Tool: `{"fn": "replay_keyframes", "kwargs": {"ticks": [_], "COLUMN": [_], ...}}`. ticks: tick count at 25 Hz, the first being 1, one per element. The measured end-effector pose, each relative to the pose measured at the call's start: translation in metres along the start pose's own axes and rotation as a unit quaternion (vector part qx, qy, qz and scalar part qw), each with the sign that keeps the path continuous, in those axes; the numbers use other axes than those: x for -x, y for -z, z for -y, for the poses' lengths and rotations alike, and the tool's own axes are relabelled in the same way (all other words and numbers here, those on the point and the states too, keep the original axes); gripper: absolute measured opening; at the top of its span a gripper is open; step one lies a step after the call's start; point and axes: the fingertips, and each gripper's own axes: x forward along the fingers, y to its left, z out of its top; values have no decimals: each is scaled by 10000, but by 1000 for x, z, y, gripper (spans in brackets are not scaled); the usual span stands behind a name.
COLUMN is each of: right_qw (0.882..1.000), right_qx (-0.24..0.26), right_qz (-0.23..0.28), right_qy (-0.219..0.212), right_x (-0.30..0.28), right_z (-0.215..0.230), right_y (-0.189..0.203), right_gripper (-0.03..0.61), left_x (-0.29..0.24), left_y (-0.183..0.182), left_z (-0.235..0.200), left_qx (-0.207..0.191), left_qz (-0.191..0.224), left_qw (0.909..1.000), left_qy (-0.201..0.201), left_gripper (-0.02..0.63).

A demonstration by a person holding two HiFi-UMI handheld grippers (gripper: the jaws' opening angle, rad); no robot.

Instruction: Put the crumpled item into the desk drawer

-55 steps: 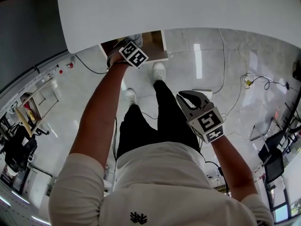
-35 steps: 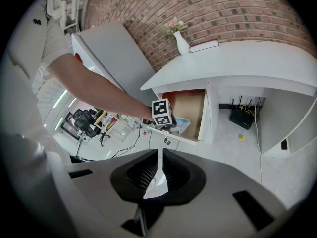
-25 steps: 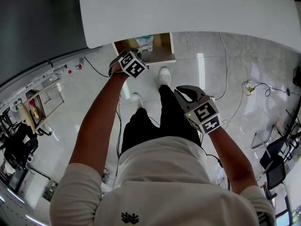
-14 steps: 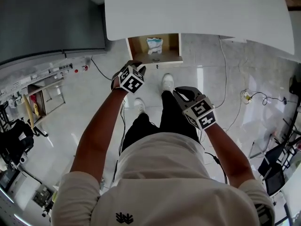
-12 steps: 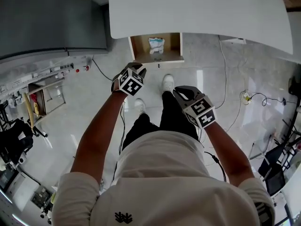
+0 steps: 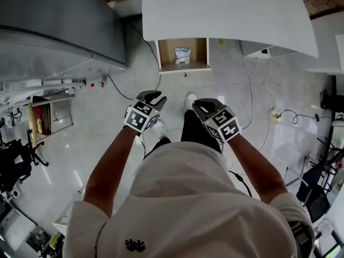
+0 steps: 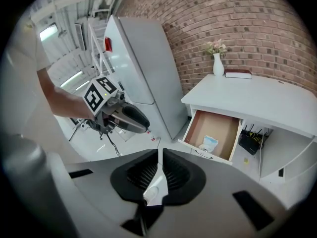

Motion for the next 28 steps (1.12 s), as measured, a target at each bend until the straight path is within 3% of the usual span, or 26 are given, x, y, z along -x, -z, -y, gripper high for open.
{"fn": "replay_keyframes", "kwargs": {"ticks": [11, 20, 28], "right_qw": [9997, 9990, 9991], "right_qx": [206, 319, 264], "right_qz": [86, 161, 234], "right_qy": [83, 284, 240], "right_x": [6, 11, 16], "right_z": [-109, -167, -191], "right_y": [-2, 0, -2], "right_gripper": [49, 41, 34], "left_x": [129, 181, 200], "left_y": [38, 73, 80], "left_z": [53, 76, 80], "left_qx": [383, 196, 235], "left_qz": [817, 920, 1025], "left_qw": [9955, 9948, 9939], "left_qy": [281, 401, 328], "left_gripper": [86, 51, 35]}}
